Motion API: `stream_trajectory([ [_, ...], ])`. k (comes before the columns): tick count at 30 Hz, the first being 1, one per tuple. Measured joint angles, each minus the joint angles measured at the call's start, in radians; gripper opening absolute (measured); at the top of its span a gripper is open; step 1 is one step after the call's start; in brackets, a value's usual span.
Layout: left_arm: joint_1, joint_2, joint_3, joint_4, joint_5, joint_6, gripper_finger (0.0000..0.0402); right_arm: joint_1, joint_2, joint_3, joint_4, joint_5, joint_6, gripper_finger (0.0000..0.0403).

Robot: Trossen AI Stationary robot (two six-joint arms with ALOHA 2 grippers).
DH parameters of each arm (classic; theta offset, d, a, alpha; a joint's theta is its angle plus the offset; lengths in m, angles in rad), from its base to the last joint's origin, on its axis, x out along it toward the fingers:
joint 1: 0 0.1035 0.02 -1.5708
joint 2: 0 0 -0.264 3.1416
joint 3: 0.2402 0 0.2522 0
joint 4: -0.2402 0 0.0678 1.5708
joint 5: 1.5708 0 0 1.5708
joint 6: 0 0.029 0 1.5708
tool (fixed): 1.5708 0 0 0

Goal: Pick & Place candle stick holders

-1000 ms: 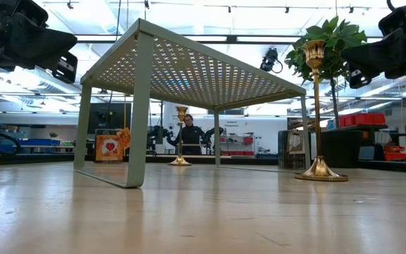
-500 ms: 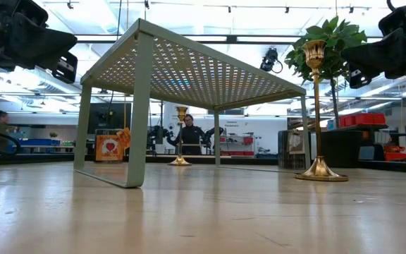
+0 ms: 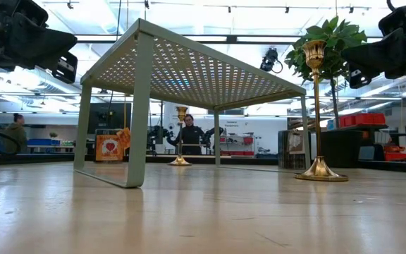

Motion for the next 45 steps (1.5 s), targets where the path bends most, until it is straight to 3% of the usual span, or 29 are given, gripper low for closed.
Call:
stream_trajectory([
  [30, 0.000, 0.000, 0.000, 0.000, 0.000, 0.000, 0.0025, 0.000, 0.000, 0.000, 0.026, 0.001, 0.020, 0.0013],
  [45, 0.000, 0.000, 0.000, 0.000, 0.000, 0.000, 0.0025, 0.000, 0.000, 0.000, 0.135, 0.124, 0.016, 0.0001],
])
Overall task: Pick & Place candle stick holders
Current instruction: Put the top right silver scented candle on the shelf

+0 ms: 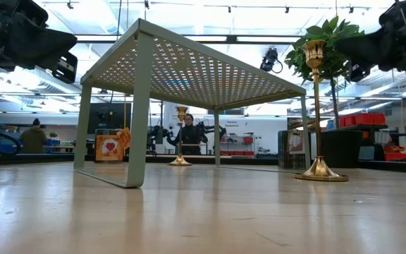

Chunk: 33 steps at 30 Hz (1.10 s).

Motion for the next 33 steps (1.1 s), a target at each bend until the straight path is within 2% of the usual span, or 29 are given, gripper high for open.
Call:
stream_trajectory([
  [4, 0.000, 0.000, 0.000, 0.000, 0.000, 0.000, 0.0025, 0.000, 0.000, 0.001, 0.047, 0.000, 0.028, 0.0001],
  [13, 0.000, 0.000, 0.000, 0.000, 0.000, 0.000, 0.0025, 0.000, 0.000, 0.077, 0.027, 0.001, 0.056, 0.0000],
  [24, 0.000, 0.000, 0.000, 0.000, 0.000, 0.000, 0.0025, 0.000, 0.009, 0.259, -0.140, 0.053, 0.045, 0.0000],
  [33, 0.000, 0.000, 0.000, 0.000, 0.000, 0.000, 0.0025, 0.000, 0.109, 0.416, -0.238, 0.063, 0.064, 0.0000],
])
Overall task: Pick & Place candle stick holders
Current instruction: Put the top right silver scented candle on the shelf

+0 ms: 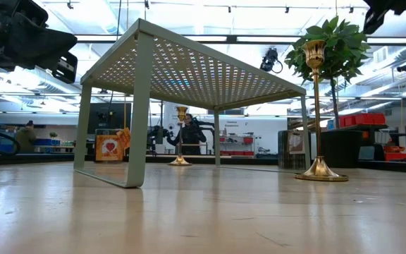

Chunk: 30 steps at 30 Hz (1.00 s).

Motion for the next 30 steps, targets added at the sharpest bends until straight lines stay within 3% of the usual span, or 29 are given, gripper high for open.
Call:
stream_trajectory([
  [14, 0.000, 0.000, 0.000, 0.000, 0.000, 0.000, 0.0025, 0.000, 0.234, 0.285, -0.137, -0.015, 0.053, 0.0000],
  [30, 0.000, 0.000, 0.000, 0.000, 0.000, 0.000, 0.0025, 0.000, 0.415, 0.492, -0.170, -0.074, 0.104, 0.0000],
])
